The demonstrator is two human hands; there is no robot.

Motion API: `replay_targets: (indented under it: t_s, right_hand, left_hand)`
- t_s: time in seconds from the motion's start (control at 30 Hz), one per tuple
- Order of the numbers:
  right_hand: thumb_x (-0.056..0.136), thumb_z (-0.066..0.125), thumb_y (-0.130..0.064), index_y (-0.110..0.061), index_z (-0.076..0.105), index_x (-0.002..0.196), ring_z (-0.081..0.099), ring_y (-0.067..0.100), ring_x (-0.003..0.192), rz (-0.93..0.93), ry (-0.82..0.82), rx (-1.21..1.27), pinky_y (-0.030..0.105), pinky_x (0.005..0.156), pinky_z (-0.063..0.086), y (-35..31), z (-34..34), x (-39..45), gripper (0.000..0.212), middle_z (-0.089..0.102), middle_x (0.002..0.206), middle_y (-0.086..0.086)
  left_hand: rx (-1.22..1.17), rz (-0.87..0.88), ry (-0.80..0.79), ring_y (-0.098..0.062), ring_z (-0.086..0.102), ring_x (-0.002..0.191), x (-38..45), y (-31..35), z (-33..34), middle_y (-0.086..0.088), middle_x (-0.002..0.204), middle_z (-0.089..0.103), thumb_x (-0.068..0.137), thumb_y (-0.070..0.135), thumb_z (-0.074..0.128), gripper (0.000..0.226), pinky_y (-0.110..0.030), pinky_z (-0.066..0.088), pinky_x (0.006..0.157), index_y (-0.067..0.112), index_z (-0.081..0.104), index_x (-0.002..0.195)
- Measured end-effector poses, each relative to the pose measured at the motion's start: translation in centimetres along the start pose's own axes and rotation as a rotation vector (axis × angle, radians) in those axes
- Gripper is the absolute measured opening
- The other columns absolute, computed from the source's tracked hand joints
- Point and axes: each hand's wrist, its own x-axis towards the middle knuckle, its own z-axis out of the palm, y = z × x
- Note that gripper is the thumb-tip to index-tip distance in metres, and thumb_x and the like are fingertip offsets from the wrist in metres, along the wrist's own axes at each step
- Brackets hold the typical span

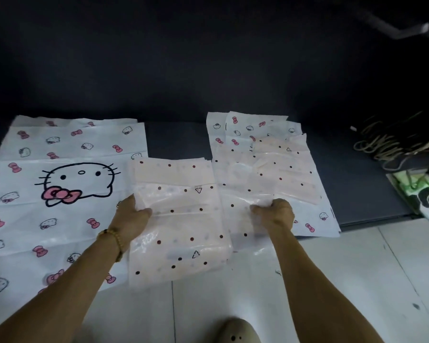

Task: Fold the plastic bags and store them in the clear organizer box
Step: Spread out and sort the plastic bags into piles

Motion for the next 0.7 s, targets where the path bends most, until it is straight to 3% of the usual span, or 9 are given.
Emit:
replay_targets:
  t_s: [0.13, 0.27, 0.3, 0.37, 0.4, 0.47, 0.57, 0.63, 0.7]
  right_hand:
    - [0.082, 0.063, -0.017, -0.010, 0.061, 0.107, 0.056, 0.032, 0.104, -0.043, 0.016, 0.218, 0.031, 0.080, 0.044, -0.4, -0.9, 0.1, 0.025, 0.062, 0.109, 0.012]
    - [0.088, 0.048, -0.004, -0.014, 0.057, 0.091, 0.052, 0.024, 0.081, -0.264, 0.063, 0.454, 0.030, 0.074, 0.043, -1.7, -4.7, -1.7, 0.013, 0.056, 0.085, 0.003]
    - [0.090, 0.048, -0.005, -0.016, 0.057, 0.090, 0.054, 0.025, 0.077, -0.274, 0.070, 0.555, 0.026, 0.070, 0.035, -2.2, -6.0, -2.3, 0.014, 0.057, 0.084, 0.005]
    - [0.091, 0.054, -0.017, -0.018, 0.063, 0.101, 0.067, 0.023, 0.076, -0.162, 0.053, 0.774, 0.036, 0.080, 0.055, -3.2, -8.7, -3.3, 0.013, 0.066, 0.091, 0.009]
    - [0.089, 0.058, -0.027, -0.020, 0.064, 0.098, 0.069, 0.014, 0.069, -0.112, 0.029, 0.817, 0.026, 0.060, 0.057, -3.6, -9.9, -3.8, 0.013, 0.067, 0.087, 0.004]
    - [0.084, 0.059, -0.047, -0.023, 0.065, 0.085, 0.064, 0.010, 0.056, -0.068, -0.038, 0.797, 0.022, 0.048, 0.052, -4.1, -11.1, -4.2, 0.025, 0.063, 0.073, -0.003]
    - [0.082, 0.053, -0.064, -0.016, 0.061, 0.105, 0.059, 0.023, 0.082, -0.047, -0.095, 0.610, 0.035, 0.075, 0.050, -4.7, -9.3, -4.5, 0.054, 0.060, 0.094, 0.001]
    - [0.091, 0.053, -0.050, -0.012, 0.055, 0.107, 0.052, 0.019, 0.076, -0.106, -0.144, 0.561, 0.025, 0.067, 0.042, -4.4, -6.1, -5.3, 0.041, 0.056, 0.092, 0.000]
    - [0.094, 0.056, -0.032, -0.015, 0.057, 0.085, 0.054, 0.008, 0.063, -0.184, -0.218, 0.508, 0.014, 0.046, 0.041, -3.9, -2.7, -6.5, 0.019, 0.058, 0.076, -0.006]
  left_hand:
    - [-0.006, 0.006, -0.003, -0.023, 0.059, 0.092, 0.2, 0.3, 0.3, -0.007, 0.102, 0.063, 0.089, 0.003, 0.056, 0.022, -0.032, 0.046, 0.079, 0.011, 0.057, 0.109]
    - [-0.024, -0.002, -0.019, -0.021, 0.058, 0.090, 0.4, 0.6, 0.6, -0.005, 0.100, 0.063, 0.087, 0.002, 0.057, 0.023, -0.028, 0.045, 0.075, 0.010, 0.058, 0.108]
    - [-0.038, -0.017, -0.022, -0.022, 0.059, 0.091, 0.4, 0.7, 0.7, -0.006, 0.100, 0.063, 0.086, 0.002, 0.058, 0.023, -0.029, 0.045, 0.076, 0.009, 0.058, 0.108]
    - [-0.074, -0.051, -0.035, -0.022, 0.059, 0.088, 0.5, 1.0, 0.9, -0.008, 0.099, 0.064, 0.085, 0.000, 0.058, 0.023, -0.029, 0.046, 0.073, 0.009, 0.060, 0.105]
    - [-0.090, -0.063, -0.049, -0.022, 0.060, 0.086, 0.5, 1.2, 1.0, -0.008, 0.098, 0.064, 0.084, -0.001, 0.057, 0.023, -0.028, 0.046, 0.071, 0.009, 0.061, 0.104]
    - [-0.112, -0.084, -0.069, -0.020, 0.059, 0.083, 0.5, 1.7, 1.2, -0.007, 0.096, 0.065, 0.083, -0.003, 0.054, 0.024, -0.026, 0.046, 0.066, 0.012, 0.061, 0.101]
    - [-0.155, -0.082, -0.093, -0.020, 0.061, 0.085, 0.5, 2.0, 1.6, -0.003, 0.094, 0.067, 0.083, -0.004, 0.050, 0.027, -0.026, 0.047, 0.067, 0.013, 0.063, 0.098]
    - [-0.174, -0.070, -0.097, -0.022, 0.062, 0.087, 0.6, 2.0, 2.1, -0.003, 0.093, 0.068, 0.083, -0.002, 0.050, 0.025, -0.026, 0.047, 0.066, 0.013, 0.064, 0.096]
    - [-0.206, -0.076, -0.088, -0.023, 0.064, 0.085, 0.7, 2.3, 2.8, -0.005, 0.092, 0.069, 0.088, 0.005, 0.049, 0.019, -0.026, 0.048, 0.065, 0.012, 0.066, 0.092]
